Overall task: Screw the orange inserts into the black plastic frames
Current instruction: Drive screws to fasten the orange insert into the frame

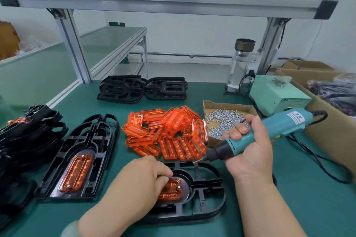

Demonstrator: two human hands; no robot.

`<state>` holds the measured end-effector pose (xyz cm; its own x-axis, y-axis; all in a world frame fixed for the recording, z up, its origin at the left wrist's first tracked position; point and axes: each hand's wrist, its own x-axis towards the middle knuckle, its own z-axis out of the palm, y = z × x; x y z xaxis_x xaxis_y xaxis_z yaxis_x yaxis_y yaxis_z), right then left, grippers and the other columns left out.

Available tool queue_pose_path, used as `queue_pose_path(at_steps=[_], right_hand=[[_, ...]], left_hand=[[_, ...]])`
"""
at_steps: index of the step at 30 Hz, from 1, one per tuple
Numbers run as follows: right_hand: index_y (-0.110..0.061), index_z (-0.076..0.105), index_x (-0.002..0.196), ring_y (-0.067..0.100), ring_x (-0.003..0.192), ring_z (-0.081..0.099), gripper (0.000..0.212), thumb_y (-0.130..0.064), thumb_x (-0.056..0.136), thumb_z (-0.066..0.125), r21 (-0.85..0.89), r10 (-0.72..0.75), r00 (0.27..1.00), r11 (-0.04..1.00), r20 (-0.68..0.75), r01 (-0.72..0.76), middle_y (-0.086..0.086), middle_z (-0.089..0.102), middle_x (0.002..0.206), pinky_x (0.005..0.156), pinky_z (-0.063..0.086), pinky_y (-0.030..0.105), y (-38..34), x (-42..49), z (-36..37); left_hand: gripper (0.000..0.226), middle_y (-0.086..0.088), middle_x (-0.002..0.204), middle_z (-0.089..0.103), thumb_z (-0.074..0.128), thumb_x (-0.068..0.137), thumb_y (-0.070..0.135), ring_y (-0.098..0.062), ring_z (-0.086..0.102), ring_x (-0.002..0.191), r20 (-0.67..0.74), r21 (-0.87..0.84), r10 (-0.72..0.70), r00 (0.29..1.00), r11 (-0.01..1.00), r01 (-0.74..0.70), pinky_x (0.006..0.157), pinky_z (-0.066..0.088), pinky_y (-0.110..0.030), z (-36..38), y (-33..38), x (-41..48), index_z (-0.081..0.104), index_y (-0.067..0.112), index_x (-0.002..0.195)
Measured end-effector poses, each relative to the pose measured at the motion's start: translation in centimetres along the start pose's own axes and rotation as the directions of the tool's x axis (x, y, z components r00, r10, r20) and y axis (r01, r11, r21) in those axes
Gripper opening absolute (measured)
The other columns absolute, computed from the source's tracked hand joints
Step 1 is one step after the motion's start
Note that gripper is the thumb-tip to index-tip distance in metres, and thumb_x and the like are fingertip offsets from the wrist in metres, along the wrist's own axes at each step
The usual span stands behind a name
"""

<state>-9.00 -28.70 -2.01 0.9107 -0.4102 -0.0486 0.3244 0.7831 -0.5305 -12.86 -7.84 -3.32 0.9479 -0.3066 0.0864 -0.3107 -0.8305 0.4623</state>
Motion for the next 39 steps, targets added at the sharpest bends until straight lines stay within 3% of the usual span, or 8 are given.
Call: queue_pose_path(at_steps=[3,7,11,15,18,25,29,39], right_hand=[[-0.023,0.053,0.085,0.005,0.044,0.040,0.011,-0.031,0.084,0.061,0.012,-0.003,1.000,1.000,-0.015,0.003,-0.010,0.044,0.057,0.056,0.036,0.023,-0.5,0.3,-0.5],[-0.023,0.052,0.084,0.005,0.044,0.040,0.015,-0.031,0.078,0.063,0.010,-0.008,1.000,1.000,-0.028,0.009,-0.010,0.043,0.057,0.057,0.035,0.023,-1.2,0.7,-0.9],[-0.024,0.052,0.085,0.006,0.044,0.040,0.013,-0.029,0.080,0.063,-0.006,0.015,0.999,1.000,-0.051,-0.016,-0.010,0.043,0.056,0.057,0.038,0.023,-1.3,1.0,-1.1],[-0.023,0.052,0.086,0.005,0.042,0.040,0.010,-0.026,0.096,0.054,-0.015,0.035,0.996,0.999,-0.077,-0.036,-0.009,0.043,0.055,0.051,0.039,0.020,-1.2,1.5,-1.2],[-0.022,0.053,0.086,0.006,0.042,0.041,0.010,-0.025,0.096,0.055,-0.015,0.059,0.995,0.998,-0.081,-0.061,-0.008,0.045,0.055,0.047,0.039,0.018,-0.9,1.6,-1.2],[-0.021,0.054,0.085,0.007,0.041,0.042,0.010,-0.025,0.092,0.059,-0.020,0.108,0.991,0.994,-0.077,-0.110,-0.007,0.046,0.055,0.045,0.039,0.016,-0.4,1.8,-1.2],[-0.021,0.054,0.085,0.007,0.042,0.042,0.014,-0.027,0.080,0.066,-0.017,0.105,0.993,0.994,-0.060,-0.106,-0.007,0.046,0.055,0.046,0.040,0.017,-0.4,1.8,-1.2],[-0.021,0.054,0.087,0.006,0.041,0.042,0.008,-0.024,0.088,0.061,-0.004,0.111,0.991,0.994,-0.076,-0.112,-0.007,0.046,0.055,0.046,0.039,0.017,-0.5,1.8,-1.1]], left_hand=[[0.016,0.026,0.090,0.056,0.057,0.091,0.031,0.004,0.053,0.092,-0.051,-0.016,0.013,0.999,1.000,-0.014,0.080,0.039,-0.008,-0.6,0.8,1.3,0.070,0.039,0.097],[0.019,0.025,0.101,0.061,0.057,0.091,0.029,0.007,0.054,0.094,-0.083,-0.063,0.066,0.994,0.995,-0.072,0.079,0.033,-0.002,-0.9,2.7,4.9,0.070,0.035,0.104],[0.025,0.013,0.110,0.068,0.054,0.092,0.023,-0.003,0.059,0.099,-0.095,-0.058,0.163,0.982,0.984,-0.169,0.084,0.036,-0.010,-0.3,5.7,9.9,0.068,0.028,0.112],[0.027,-0.001,0.116,0.067,0.050,0.094,0.023,-0.020,0.059,0.107,0.005,0.069,0.230,0.973,0.971,-0.230,0.093,0.044,-0.030,1.2,8.0,14.1,0.066,0.020,0.116],[0.033,-0.001,0.126,0.062,0.050,0.094,0.022,-0.022,0.055,0.117,0.083,0.173,0.219,0.972,0.958,-0.230,0.099,0.043,-0.034,2.5,8.4,16.8,0.059,0.025,0.125],[0.052,0.001,0.131,0.055,0.056,0.085,0.023,-0.026,0.048,0.116,0.220,0.352,0.187,0.957,0.900,-0.257,0.081,0.031,-0.035,4.9,8.9,19.7,0.046,0.040,0.133],[0.049,-0.002,0.124,0.051,0.058,0.081,0.026,-0.028,0.038,0.120,0.321,0.394,0.056,0.946,0.900,-0.187,0.096,0.031,-0.041,4.7,8.4,20.1,0.052,0.044,0.126],[0.025,0.002,0.105,0.065,0.050,0.088,0.010,-0.022,0.058,0.102,0.226,0.543,0.237,0.945,0.775,-0.324,0.091,0.033,-0.036,4.5,9.5,19.5,0.065,0.022,0.104]])
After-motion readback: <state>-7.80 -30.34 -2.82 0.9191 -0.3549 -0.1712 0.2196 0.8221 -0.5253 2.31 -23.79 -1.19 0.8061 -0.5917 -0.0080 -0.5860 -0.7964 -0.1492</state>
